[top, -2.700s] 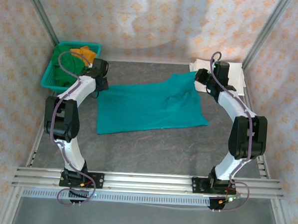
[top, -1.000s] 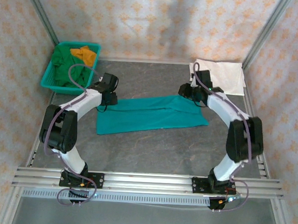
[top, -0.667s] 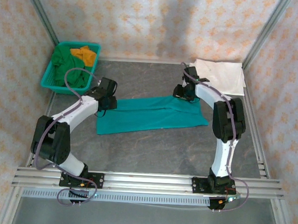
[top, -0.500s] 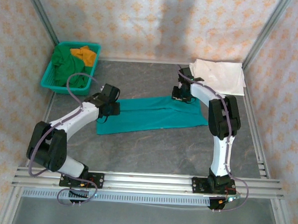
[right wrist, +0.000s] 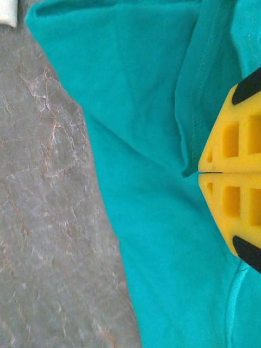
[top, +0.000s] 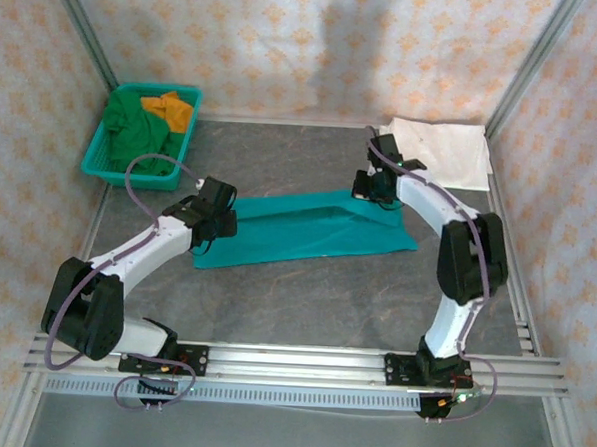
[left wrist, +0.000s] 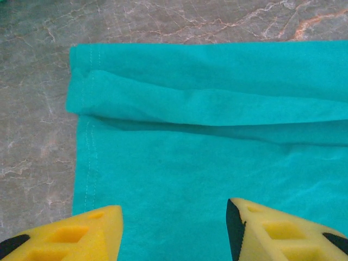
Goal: Fold and stack the t-shirts
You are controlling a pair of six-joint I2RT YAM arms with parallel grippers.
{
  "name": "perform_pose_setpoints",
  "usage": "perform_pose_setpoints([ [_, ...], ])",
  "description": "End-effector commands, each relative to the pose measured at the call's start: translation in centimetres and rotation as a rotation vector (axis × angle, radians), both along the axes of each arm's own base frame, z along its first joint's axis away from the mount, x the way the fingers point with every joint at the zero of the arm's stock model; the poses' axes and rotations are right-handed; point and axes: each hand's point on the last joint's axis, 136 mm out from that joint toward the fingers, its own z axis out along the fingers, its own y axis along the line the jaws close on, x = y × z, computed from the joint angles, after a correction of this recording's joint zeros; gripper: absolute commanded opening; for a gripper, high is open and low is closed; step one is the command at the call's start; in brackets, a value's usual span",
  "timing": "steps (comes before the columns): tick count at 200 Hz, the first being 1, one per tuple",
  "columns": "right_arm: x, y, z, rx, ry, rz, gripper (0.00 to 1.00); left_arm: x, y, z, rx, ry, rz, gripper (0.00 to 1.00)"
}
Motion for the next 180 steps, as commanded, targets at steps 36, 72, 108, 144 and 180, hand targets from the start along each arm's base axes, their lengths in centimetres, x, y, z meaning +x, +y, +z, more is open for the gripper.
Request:
perform_pose_setpoints([
  [36,-4.6,0.0,-2.1,0.058,0.032,-0.084,0.0,0.7,0.8,-1.5,0.047,0.009,0.048,0.54],
  [72,-6.4,0.3,-3.6,0.083,0.07,-0.106,0.06,0.9,1.0,-1.8,0.055,0.007,0.06,0.54],
  [108,-6.8,0.5,-1.6,0.134,0.03,-0.111,0.15,1.3,1.1,-1.0,0.068,-0.014,0.063,0.54],
  [144,-5.6,0.5,1.8,0.156,-0.047,-0.116,0.35,1.9,1.0,-0.3,0.065,-0.027,0.059,0.54],
  [180,-4.3,0.8,1.4,0.166,-0.063,-0.115,0.31,2.4,1.1,-0.2,0.018,-0.028,0.071,0.58],
])
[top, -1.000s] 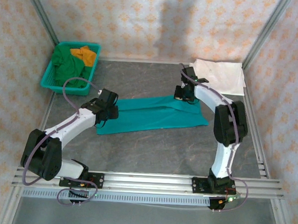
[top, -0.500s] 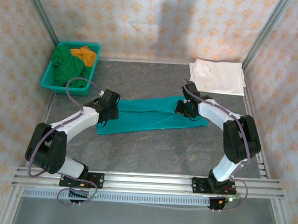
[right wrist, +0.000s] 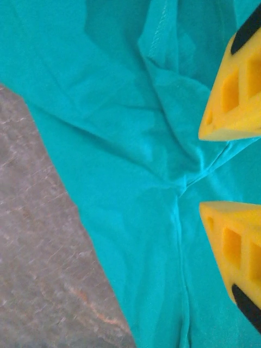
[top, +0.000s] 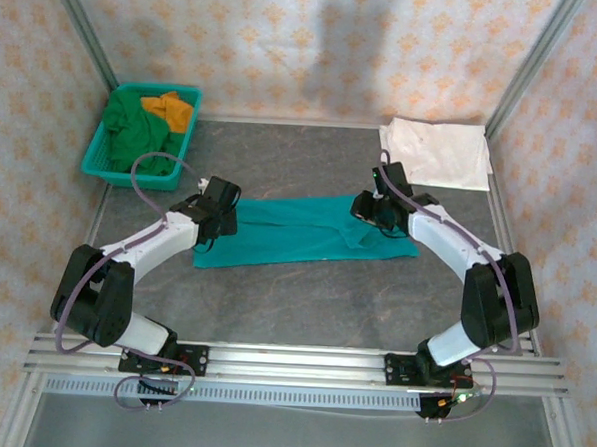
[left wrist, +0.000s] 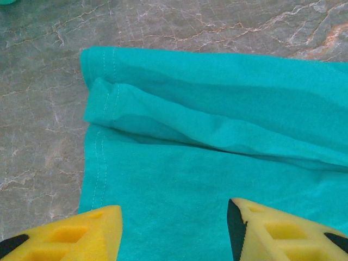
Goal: Fold and stack the t-shirts
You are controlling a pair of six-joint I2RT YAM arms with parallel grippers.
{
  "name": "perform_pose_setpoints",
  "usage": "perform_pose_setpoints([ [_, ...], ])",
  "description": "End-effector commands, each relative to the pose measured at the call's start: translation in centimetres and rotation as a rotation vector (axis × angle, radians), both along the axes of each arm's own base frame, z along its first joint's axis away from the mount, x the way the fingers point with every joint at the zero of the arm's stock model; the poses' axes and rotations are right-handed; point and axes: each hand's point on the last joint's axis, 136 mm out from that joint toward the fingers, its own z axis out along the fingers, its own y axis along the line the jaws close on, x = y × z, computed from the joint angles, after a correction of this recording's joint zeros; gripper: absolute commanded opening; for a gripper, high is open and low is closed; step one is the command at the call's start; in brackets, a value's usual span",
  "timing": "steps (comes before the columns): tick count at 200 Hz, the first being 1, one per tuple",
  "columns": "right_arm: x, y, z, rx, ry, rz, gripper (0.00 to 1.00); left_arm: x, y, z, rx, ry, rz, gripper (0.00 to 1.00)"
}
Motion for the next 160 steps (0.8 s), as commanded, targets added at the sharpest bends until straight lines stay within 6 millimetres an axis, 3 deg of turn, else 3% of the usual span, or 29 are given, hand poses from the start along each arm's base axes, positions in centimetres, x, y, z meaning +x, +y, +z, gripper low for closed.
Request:
perform_pose_setpoints([
  [1,1.6,0.1,0.4,0.008,-0.025,-0.013,0.31,1.3,0.5,1.1,-0.024,-0.035,0.03,0.59],
  [21,1.7,0.1,-1.9,-0.031,0.046,-0.006,0.27,1.6,1.0,0.9,-0.049,-0.016,0.047,0.6],
  [57,0.7,-2.2,-5.6,-0.143,0.127,-0.05,0.25,2.1,2.0,0.4,-0.099,0.016,0.072,0.62],
  [103,0.5,-4.9,-5.1,-0.074,0.125,-0.179,0.33,2.4,1.5,0.1,-0.07,0.059,0.027,0.62],
  [160,0.1,-4.2,-6.8,0.006,0.19,-0.217,0.33,2.4,0.5,-0.3,-0.059,0.077,-0.004,0.62],
])
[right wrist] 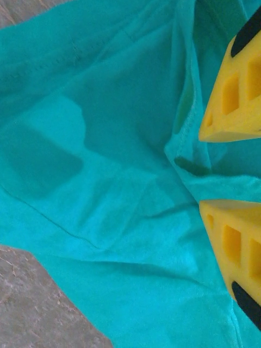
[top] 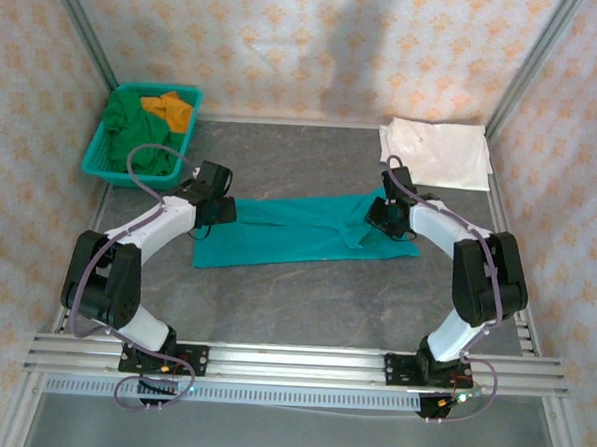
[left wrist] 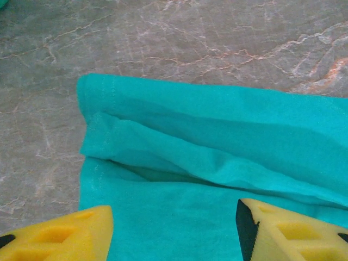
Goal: Fold and stack the t-shirts
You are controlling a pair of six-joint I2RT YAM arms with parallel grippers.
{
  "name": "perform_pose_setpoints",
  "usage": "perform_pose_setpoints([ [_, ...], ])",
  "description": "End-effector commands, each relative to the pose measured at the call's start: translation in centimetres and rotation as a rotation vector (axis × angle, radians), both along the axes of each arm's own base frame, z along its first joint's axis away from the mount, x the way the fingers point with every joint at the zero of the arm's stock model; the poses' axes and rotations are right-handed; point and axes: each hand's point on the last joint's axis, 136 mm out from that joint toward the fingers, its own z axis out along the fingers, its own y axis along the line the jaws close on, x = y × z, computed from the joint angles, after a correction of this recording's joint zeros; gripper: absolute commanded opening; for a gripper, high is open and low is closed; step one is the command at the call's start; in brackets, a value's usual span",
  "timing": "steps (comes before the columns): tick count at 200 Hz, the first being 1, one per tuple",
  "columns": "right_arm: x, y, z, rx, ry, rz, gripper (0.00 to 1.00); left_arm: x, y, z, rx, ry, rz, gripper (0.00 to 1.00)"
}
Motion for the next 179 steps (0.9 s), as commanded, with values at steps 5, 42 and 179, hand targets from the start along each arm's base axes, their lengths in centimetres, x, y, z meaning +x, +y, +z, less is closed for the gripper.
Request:
perform_pose_setpoints([
  [5,-0.4,0.4,-1.0,0.046,0.018,-0.045,0.33,-0.1,-0.2,-0.2,0.016,0.032,-0.022,0.62],
  [42,0.2,0.9,-1.9,0.068,0.027,-0.051,0.23,-0.1,-0.4,-0.8,0.012,0.044,-0.022,0.62],
  [179,-4.7,-0.5,-0.3,0.128,-0.05,-0.186,0.0,-0.4,-0.3,-2.2,0.005,0.046,-0.008,0.62],
])
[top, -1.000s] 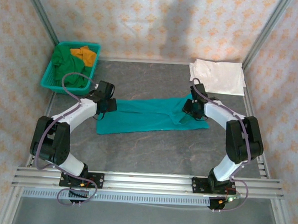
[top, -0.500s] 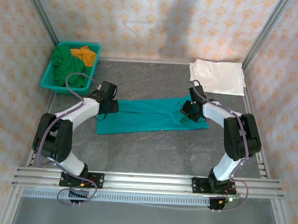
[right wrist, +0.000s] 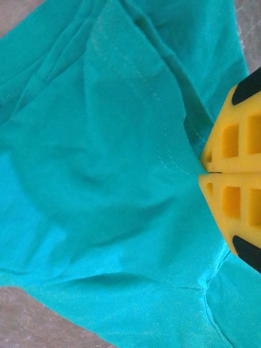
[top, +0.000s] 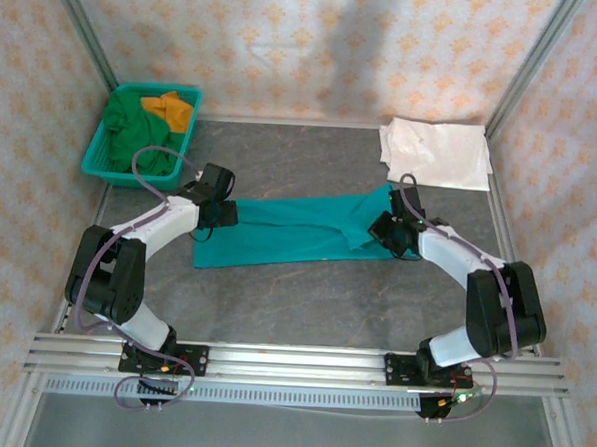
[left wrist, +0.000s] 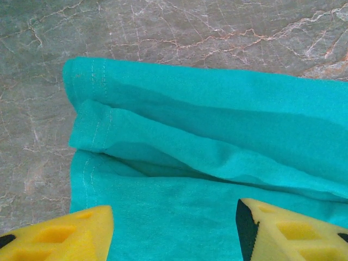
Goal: Fold and stack the t-shirts
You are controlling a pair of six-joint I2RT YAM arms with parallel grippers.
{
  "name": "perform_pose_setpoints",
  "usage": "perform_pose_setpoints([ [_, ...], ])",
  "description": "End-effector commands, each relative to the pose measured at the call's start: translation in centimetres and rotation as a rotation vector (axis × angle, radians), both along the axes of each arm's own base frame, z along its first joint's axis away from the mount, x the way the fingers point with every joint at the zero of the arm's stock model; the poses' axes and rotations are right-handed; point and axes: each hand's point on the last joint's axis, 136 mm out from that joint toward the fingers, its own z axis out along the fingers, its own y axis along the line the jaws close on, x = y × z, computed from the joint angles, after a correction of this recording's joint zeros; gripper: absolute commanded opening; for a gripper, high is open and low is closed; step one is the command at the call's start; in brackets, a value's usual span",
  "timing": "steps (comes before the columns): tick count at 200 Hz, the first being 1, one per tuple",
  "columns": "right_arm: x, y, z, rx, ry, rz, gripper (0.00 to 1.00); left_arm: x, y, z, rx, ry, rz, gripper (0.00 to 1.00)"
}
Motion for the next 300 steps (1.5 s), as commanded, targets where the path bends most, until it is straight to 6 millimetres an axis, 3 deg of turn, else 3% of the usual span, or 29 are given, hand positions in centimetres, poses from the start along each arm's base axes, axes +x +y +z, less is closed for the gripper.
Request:
perform_pose_setpoints([
  [1,-0.6,-0.1,-0.3,0.008,-0.015,-0.052,0.0,0.0,-0.2,-0.9,0.0,0.011,-0.004,0.62],
  [34,-1.7,0.1,-1.2,0.004,0.01,-0.059,0.23,0.1,-0.3,-1.3,-0.002,0.014,-0.002,0.62],
  [58,-1.4,-0.5,0.3,-0.025,-0.038,-0.059,0.21,0.2,-0.5,-1.1,-0.018,0.003,-0.002,0.62],
  [81,-0.3,-2.8,3.2,-0.096,-0.114,-0.101,0.24,0.4,-0.5,-0.4,-0.029,-0.017,0.001,0.63],
  [105,1.1,-4.2,4.2,-0.081,-0.129,-0.107,0.21,0.7,-0.1,0.6,-0.041,-0.046,0.022,0.64],
  [143,3.8,-1.4,4.6,-0.076,-0.123,0.087,0.18,1.2,1.1,1.9,-0.091,-0.08,0.061,0.65],
  [167,5.0,0.1,3.7,-0.093,-0.089,0.149,0.18,1.6,2.3,1.7,-0.091,-0.048,0.095,0.64],
  [206,6.3,2.3,2.7,-0.048,-0.096,0.182,0.17,2.8,2.1,0.8,-0.086,0.004,0.077,0.65],
  [232,6.4,2.8,2.2,-0.033,-0.093,0.191,0.16,4.0,2.3,1.3,-0.065,-0.009,0.075,0.75],
  [265,6.2,2.5,1.9,-0.044,-0.091,0.188,0.15,5.3,3.3,1.2,-0.01,0.036,0.097,0.74],
  [300,5.9,2.4,1.6,-0.049,-0.089,0.189,0.15,5.3,4.2,0.4,0.031,0.082,0.136,0.67],
])
